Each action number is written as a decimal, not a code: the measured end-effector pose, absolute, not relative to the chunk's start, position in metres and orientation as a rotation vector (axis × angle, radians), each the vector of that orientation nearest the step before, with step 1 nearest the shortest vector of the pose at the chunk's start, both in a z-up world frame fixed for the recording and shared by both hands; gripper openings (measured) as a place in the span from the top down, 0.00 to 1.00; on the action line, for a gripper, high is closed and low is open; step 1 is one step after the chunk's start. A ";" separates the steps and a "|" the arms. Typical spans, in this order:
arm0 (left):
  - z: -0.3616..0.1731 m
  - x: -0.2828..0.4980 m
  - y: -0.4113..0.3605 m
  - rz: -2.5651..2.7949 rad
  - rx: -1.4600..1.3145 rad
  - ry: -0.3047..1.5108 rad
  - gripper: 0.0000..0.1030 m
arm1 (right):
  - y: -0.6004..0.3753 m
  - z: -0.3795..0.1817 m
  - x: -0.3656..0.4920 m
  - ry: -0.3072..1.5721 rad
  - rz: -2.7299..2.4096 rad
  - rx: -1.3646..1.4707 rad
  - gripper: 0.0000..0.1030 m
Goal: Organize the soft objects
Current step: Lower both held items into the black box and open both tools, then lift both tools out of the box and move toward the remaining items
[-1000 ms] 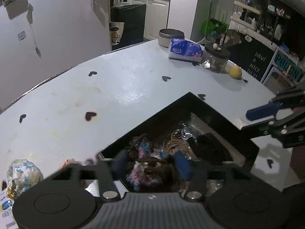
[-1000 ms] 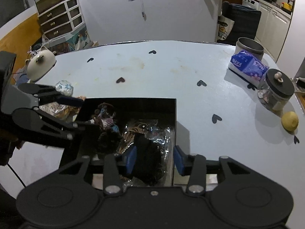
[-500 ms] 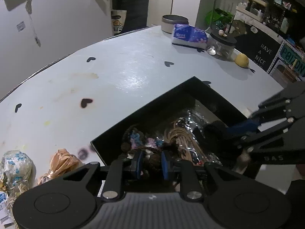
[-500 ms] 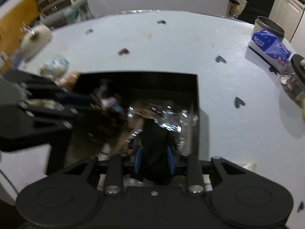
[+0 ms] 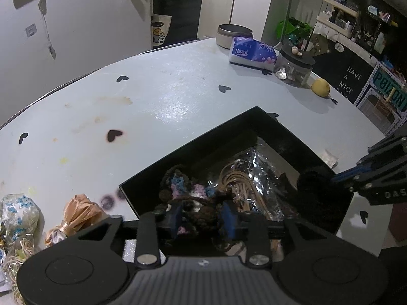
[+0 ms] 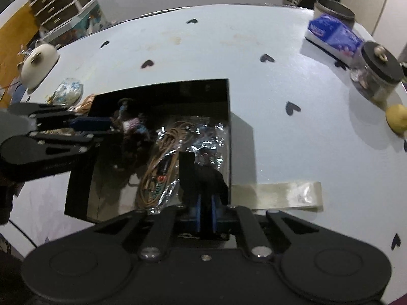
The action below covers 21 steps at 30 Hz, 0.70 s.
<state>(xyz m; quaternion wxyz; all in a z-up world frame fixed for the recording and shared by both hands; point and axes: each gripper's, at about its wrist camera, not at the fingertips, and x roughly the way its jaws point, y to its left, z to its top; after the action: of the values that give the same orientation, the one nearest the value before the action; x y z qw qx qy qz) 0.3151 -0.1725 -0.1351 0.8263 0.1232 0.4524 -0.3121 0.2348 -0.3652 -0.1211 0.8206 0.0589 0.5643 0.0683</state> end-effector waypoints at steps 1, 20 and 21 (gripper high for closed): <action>-0.134 0.314 -0.172 -0.663 0.262 0.960 0.58 | -0.365 -0.123 0.235 1.204 0.143 0.130 0.89; -0.098 0.276 -0.150 -0.580 0.087 0.921 0.16 | -0.374 -0.088 0.206 0.955 0.165 0.174 0.46; -0.096 0.273 -0.149 -0.571 0.080 0.919 0.15 | -0.374 -0.087 0.203 0.943 0.167 0.174 0.45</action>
<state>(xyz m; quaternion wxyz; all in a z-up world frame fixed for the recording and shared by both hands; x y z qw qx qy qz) 0.2732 -0.1495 -0.0964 0.8566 0.0381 0.4372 -0.2715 0.2033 -0.3738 -0.0870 0.8840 0.0838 0.4529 0.0803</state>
